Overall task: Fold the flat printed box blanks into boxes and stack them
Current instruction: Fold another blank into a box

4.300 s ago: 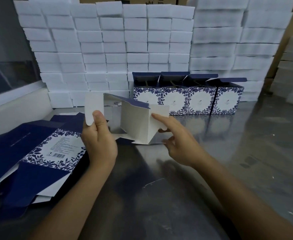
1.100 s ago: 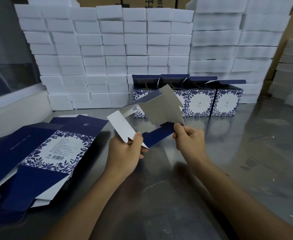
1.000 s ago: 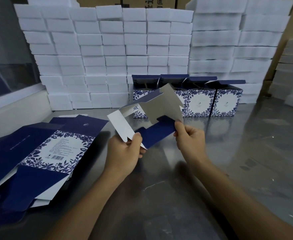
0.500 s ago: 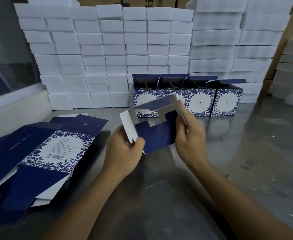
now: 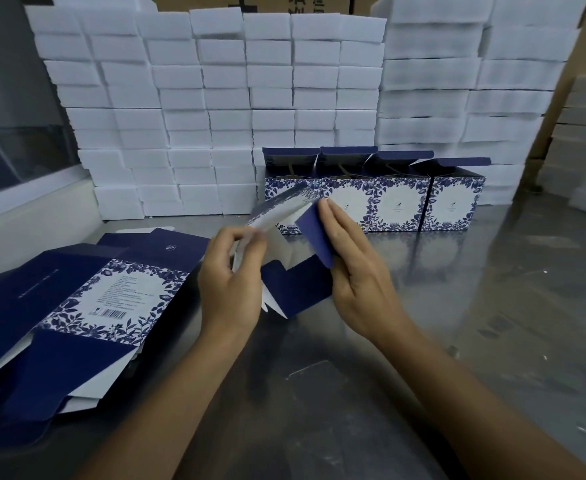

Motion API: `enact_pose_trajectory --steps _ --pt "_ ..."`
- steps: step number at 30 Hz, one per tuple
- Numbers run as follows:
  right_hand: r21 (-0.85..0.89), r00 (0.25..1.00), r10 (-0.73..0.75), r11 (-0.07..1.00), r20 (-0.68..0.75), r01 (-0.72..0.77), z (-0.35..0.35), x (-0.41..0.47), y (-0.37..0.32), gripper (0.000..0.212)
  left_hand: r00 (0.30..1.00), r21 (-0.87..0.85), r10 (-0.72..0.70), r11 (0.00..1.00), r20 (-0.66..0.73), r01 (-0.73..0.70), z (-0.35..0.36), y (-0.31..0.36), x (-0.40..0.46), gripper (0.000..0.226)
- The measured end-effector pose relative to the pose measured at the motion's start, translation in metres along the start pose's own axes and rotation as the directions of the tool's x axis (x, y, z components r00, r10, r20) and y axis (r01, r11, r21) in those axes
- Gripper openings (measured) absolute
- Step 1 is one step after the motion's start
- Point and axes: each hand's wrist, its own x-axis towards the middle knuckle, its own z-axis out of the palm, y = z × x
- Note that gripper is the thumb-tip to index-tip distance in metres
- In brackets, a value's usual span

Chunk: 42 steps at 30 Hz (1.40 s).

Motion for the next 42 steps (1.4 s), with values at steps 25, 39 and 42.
enact_pose_trajectory --steps 25,39,42 --pt "-0.077 0.910 0.027 0.995 -0.413 -0.064 0.000 0.002 0.010 0.013 0.947 0.230 0.319 0.920 0.029 -0.317 0.008 -0.005 -0.011 0.039" --pt "0.007 0.957 0.151 0.988 -0.248 -0.154 0.004 -0.005 0.013 0.038 0.991 0.092 0.070 0.994 -0.112 -0.060 0.006 -0.005 -0.005 0.046" --pt "0.009 0.963 0.195 0.980 -0.186 -0.197 0.006 -0.005 0.012 0.047 0.992 0.065 0.031 0.998 -0.125 -0.023 0.004 -0.005 -0.003 0.042"
